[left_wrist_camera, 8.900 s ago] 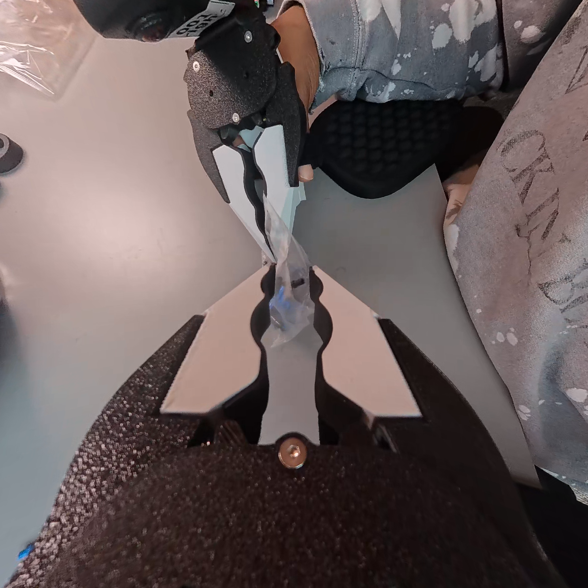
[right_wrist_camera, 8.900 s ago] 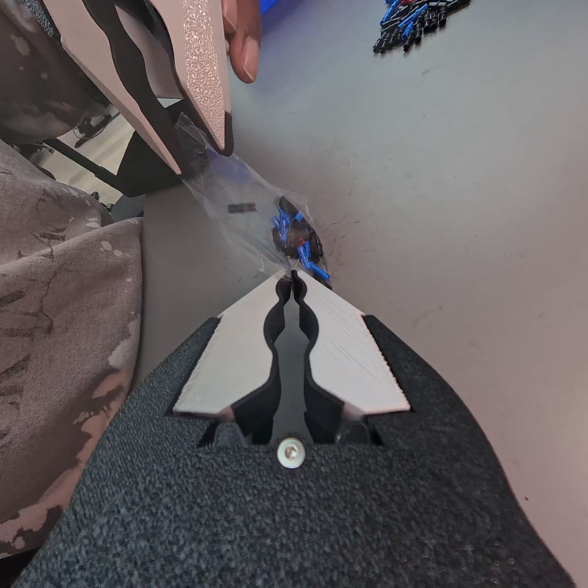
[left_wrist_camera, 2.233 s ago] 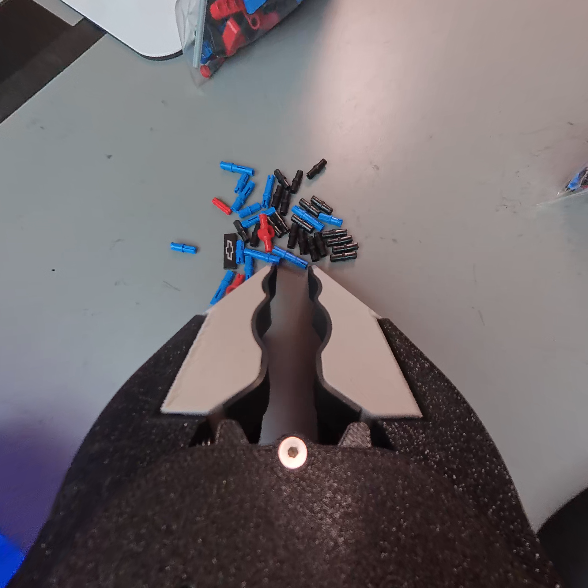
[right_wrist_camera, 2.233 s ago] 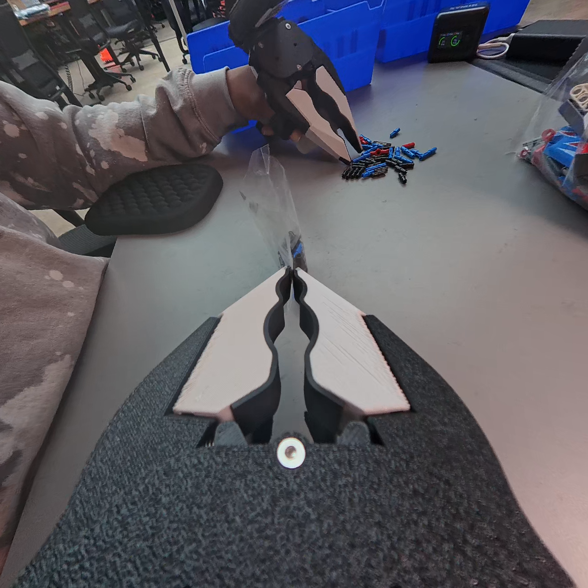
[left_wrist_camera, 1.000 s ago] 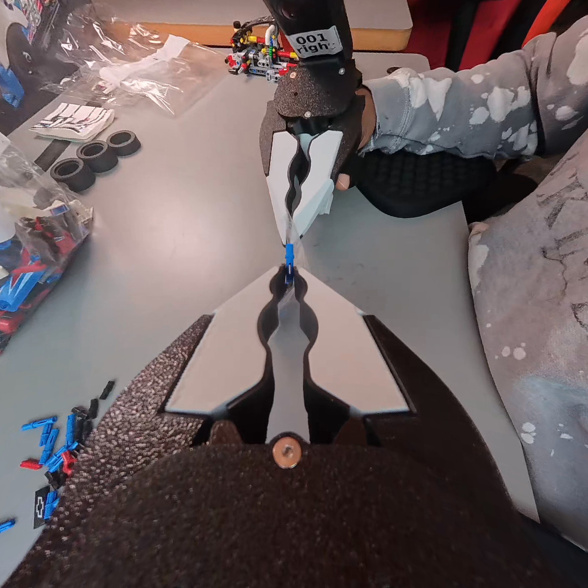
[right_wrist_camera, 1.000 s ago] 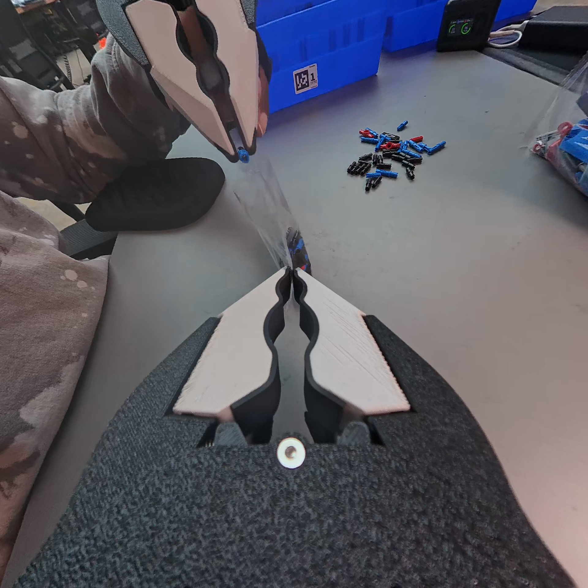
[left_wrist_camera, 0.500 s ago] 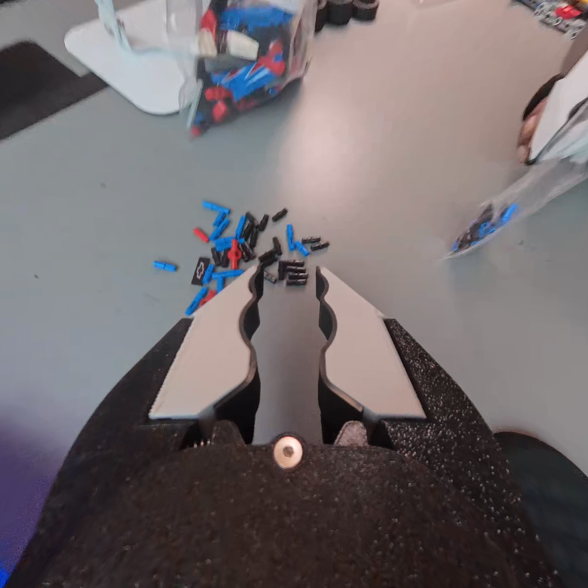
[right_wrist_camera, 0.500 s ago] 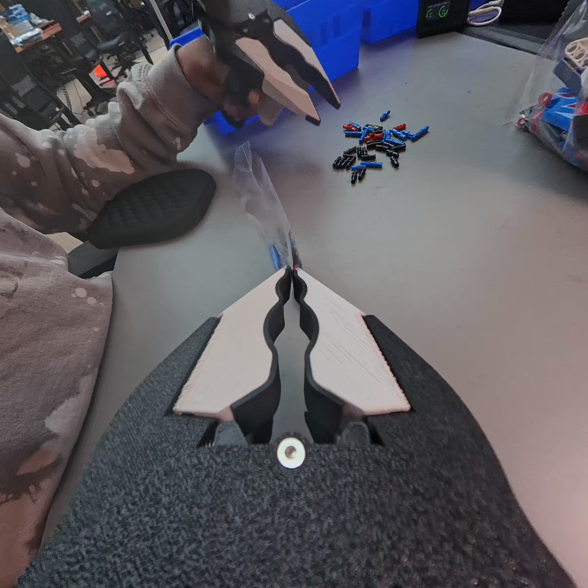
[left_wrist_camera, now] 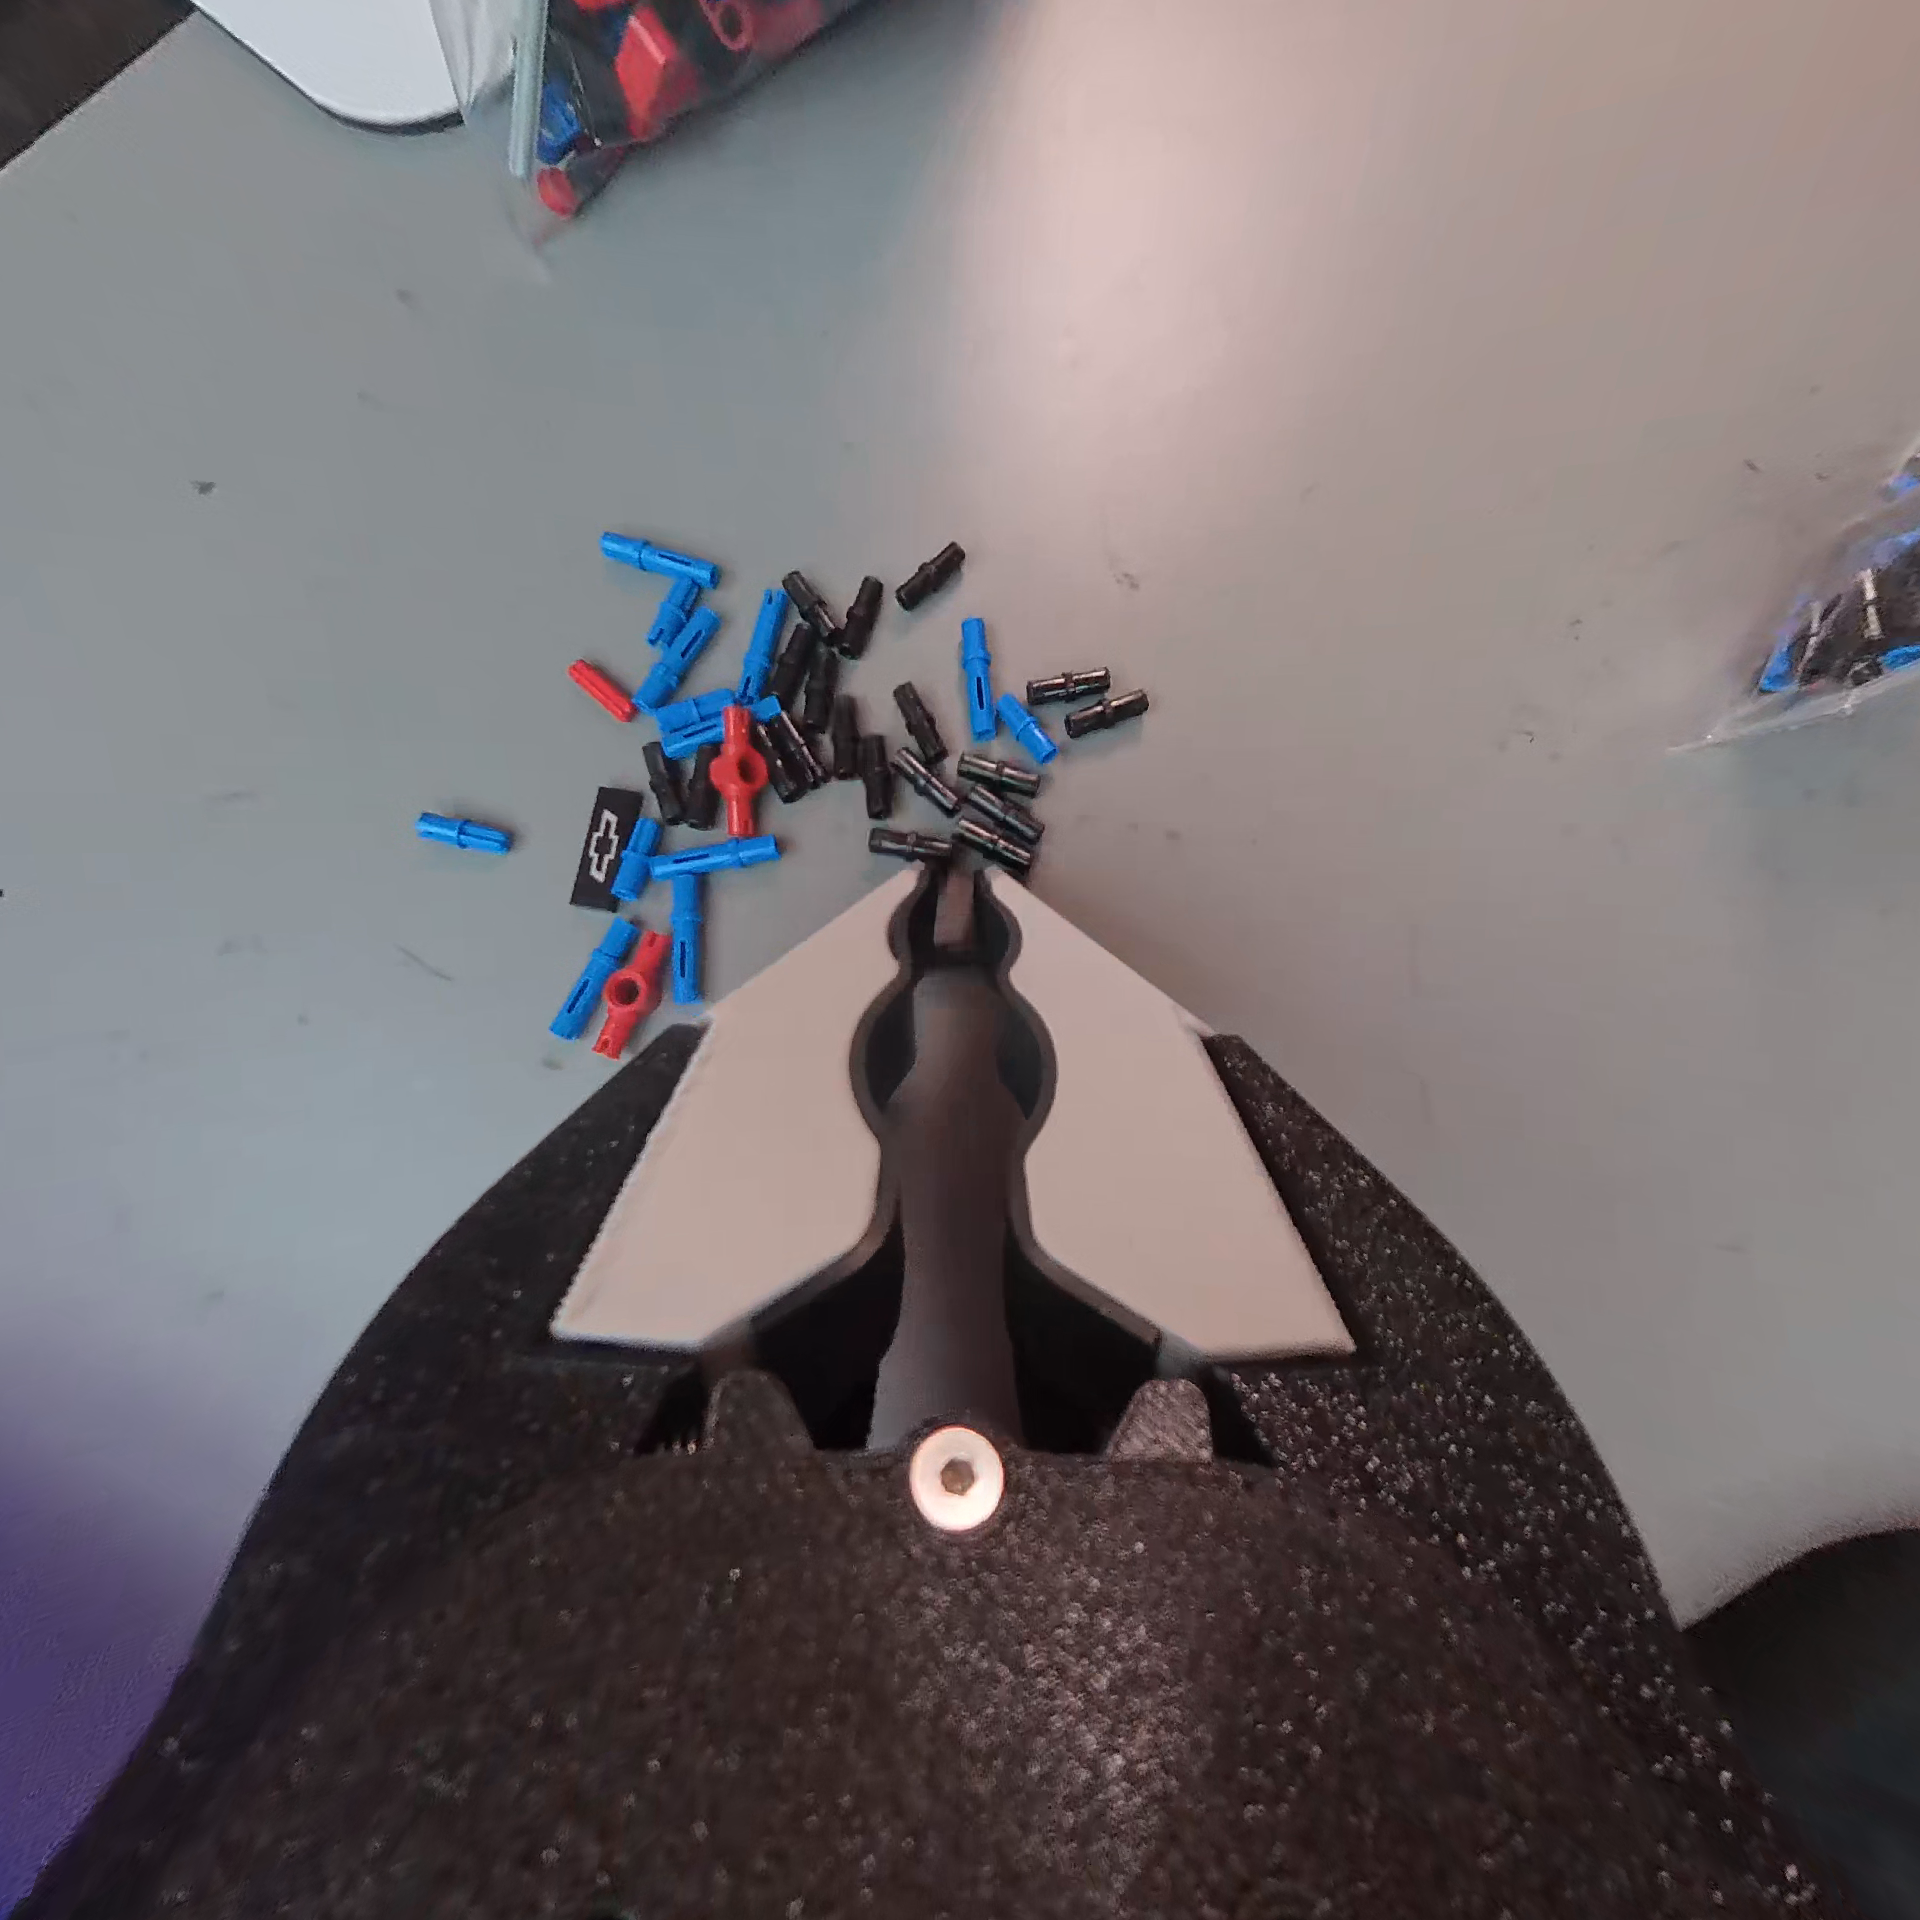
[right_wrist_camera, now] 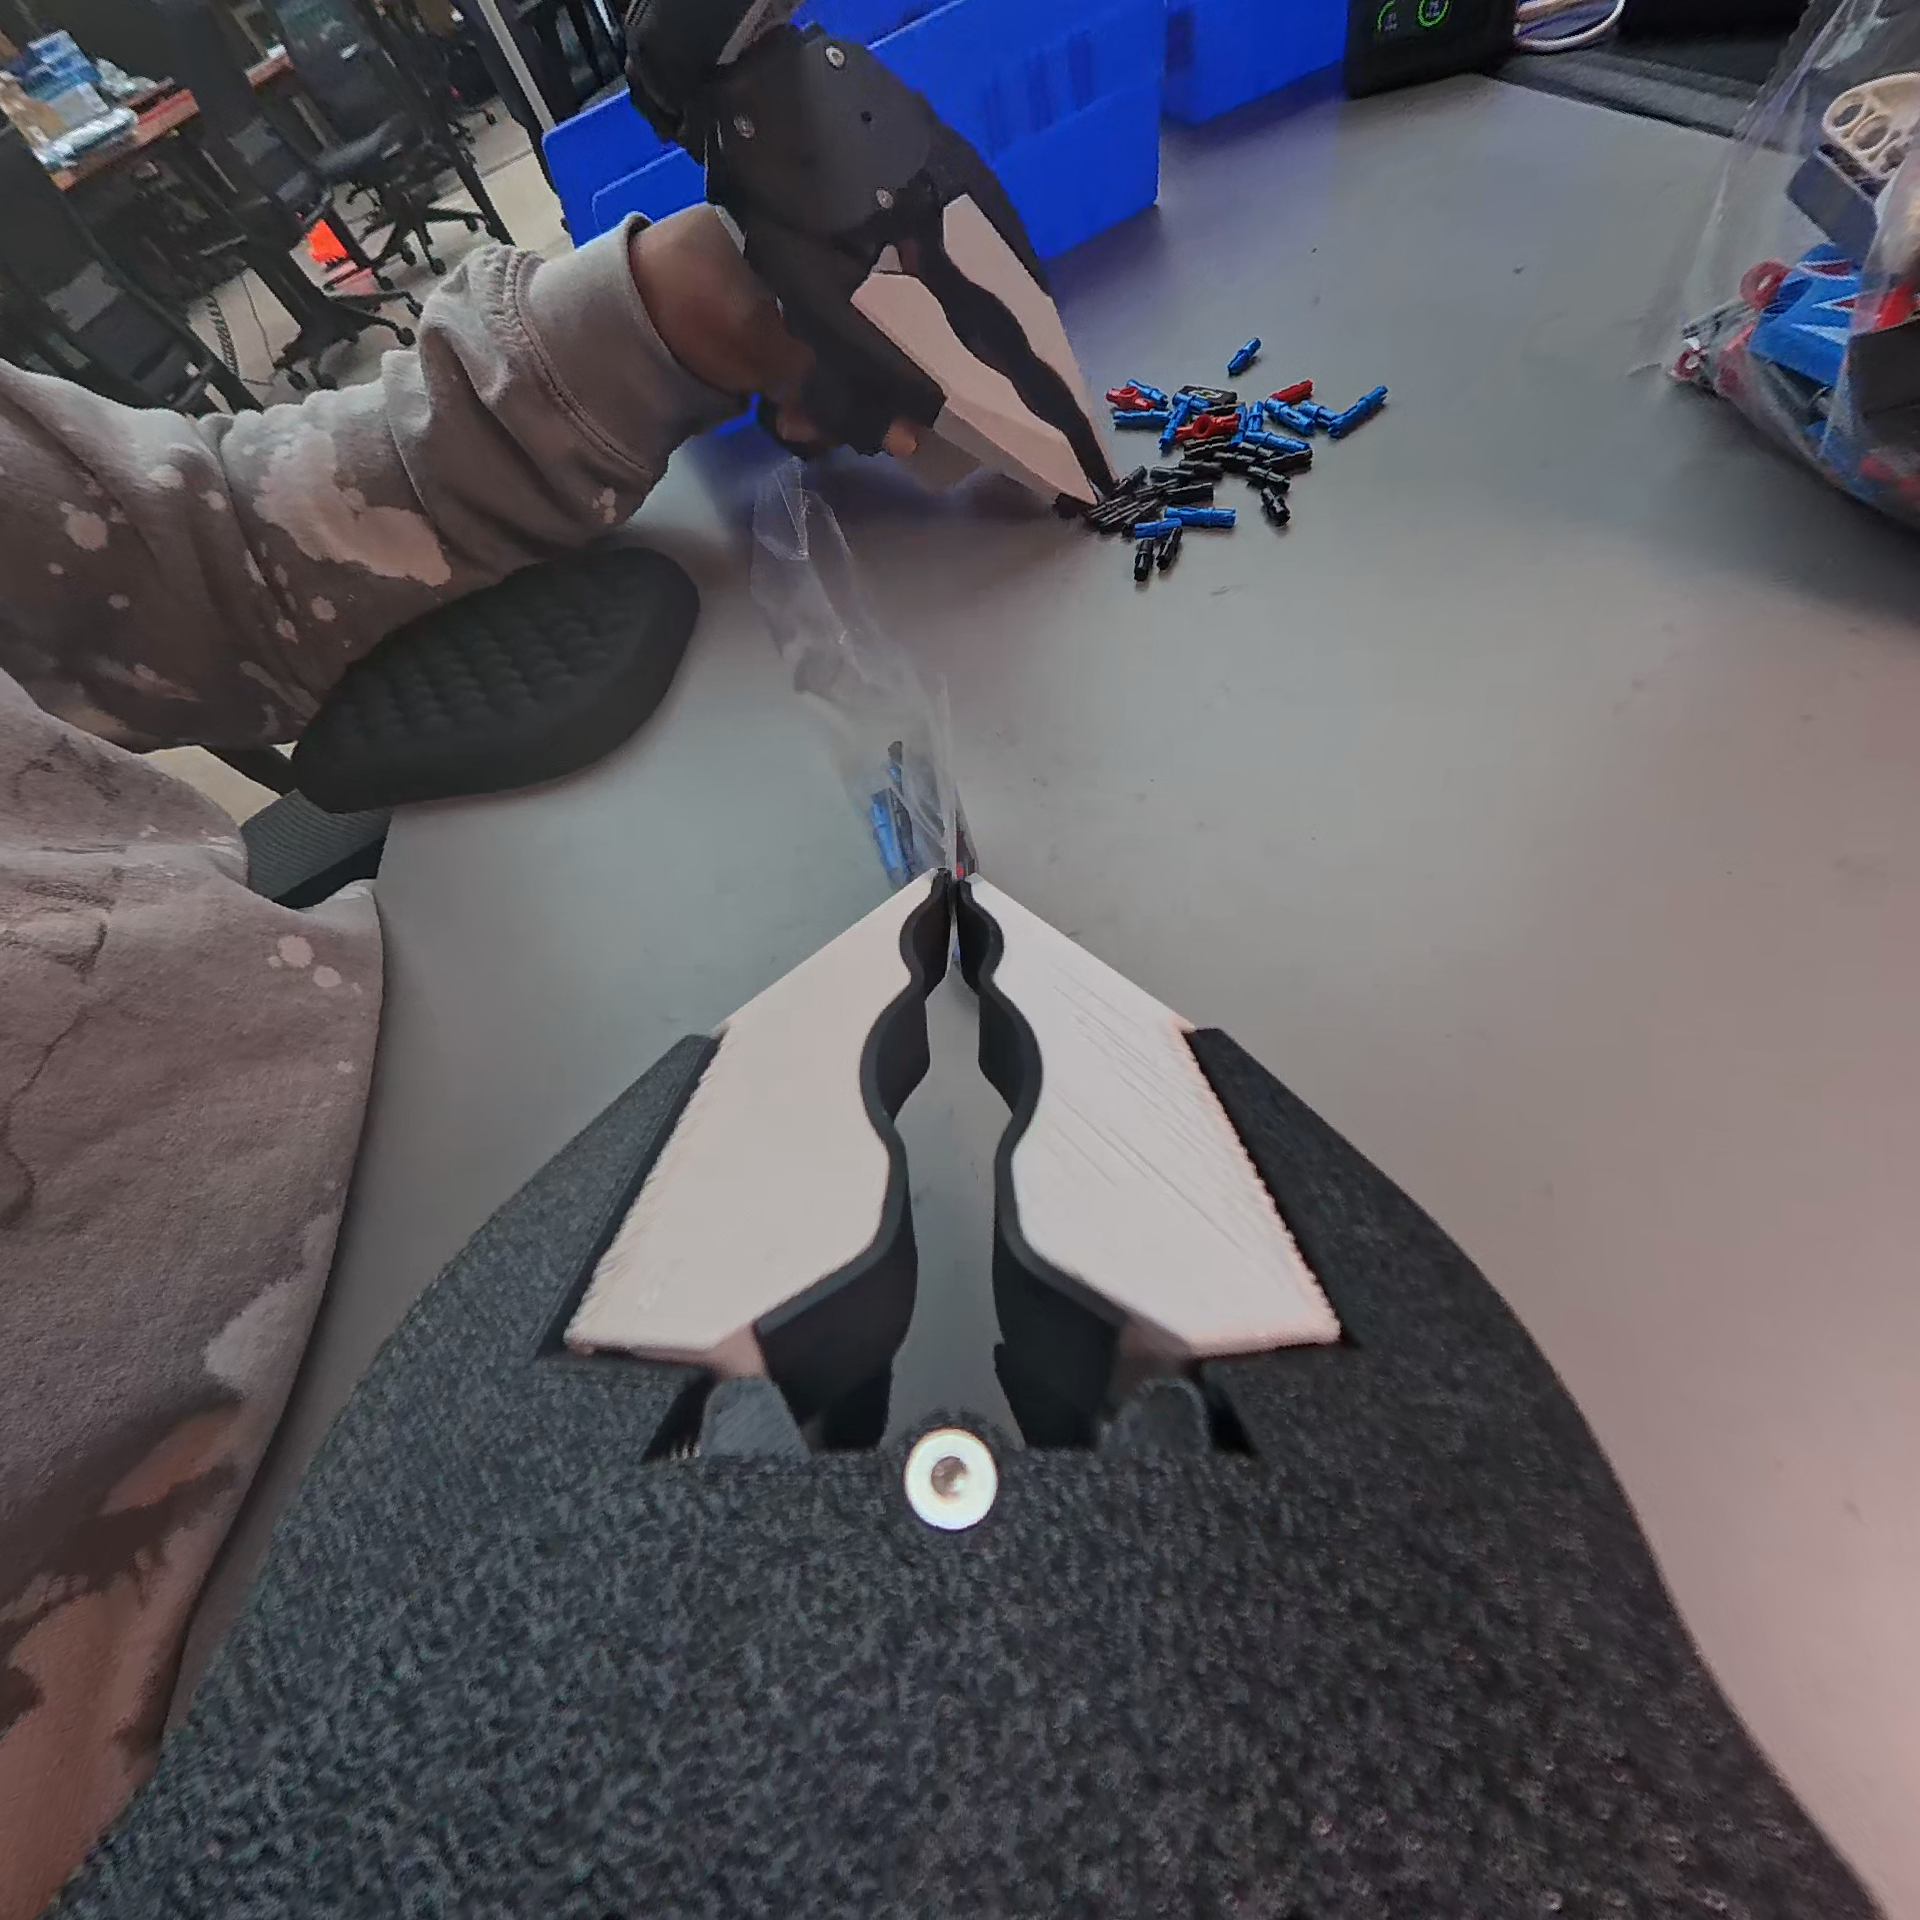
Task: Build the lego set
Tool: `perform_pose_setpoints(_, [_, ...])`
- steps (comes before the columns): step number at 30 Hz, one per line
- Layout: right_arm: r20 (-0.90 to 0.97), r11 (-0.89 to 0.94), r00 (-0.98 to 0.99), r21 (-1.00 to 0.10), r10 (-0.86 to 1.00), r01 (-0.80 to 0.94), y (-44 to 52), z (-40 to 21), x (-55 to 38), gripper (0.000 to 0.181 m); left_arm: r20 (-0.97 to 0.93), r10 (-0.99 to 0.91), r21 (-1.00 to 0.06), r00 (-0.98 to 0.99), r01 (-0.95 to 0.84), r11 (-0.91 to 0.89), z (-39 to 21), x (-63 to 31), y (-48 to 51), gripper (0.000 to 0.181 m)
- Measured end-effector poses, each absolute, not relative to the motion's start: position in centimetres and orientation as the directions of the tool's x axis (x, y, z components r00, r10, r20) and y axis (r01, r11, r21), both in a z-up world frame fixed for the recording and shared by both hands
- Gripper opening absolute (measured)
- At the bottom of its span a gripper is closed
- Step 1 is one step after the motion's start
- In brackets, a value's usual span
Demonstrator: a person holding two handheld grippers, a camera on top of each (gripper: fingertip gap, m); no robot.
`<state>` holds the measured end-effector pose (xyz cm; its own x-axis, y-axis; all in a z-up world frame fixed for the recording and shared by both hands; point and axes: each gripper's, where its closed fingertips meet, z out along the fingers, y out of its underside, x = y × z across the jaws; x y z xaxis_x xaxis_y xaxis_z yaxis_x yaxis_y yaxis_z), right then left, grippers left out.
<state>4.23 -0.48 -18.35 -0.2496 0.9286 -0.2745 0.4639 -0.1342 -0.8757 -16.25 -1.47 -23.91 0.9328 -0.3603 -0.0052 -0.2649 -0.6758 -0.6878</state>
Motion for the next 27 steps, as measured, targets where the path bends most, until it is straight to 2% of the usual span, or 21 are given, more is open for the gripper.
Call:
perform_pose_setpoints(1, [-0.276,-0.135,-0.25,-0.876,0.928,0.463,-0.5,-18.3,4.2,0.0,-0.006,-0.366,-0.69,0.931,-0.269,-0.672,-24.0,-16.2,-1.6,0.0])
perform_pose_setpoints(9, [-0.275,-0.136,-0.248,-0.876,0.929,0.463,-0.3,-18.3,4.3,0.001,-0.028,-0.351,-0.702,0.936,-0.268,-0.659,-23.4,-17.2,-1.8,0.001])
perform_pose_setpoints(13, [-0.28,-0.14,-0.249,-0.875,0.927,0.463,-0.3,-18.3,4.3,0.001,0.032,-0.33,-0.718,0.944,-0.208,-0.664,-22.0,-18.0,-2.7,0.018])
perform_pose_setpoints(18, [-0.288,-0.148,-0.249,-0.874,0.925,0.463,-0.3,-18.4,4.3,0.001,0.053,-0.351,-0.628,0.935,-0.242,-0.739,-23.5,-18.4,-5.7,0.035])
perform_pose_setpoints(27, [-0.289,-0.149,-0.245,-0.872,0.926,0.467,-0.2,-18.5,4.3,0.001,0.03,-0.362,-0.636,0.932,-0.262,-0.726,-24.0,-18.2,-5.1,0.005])
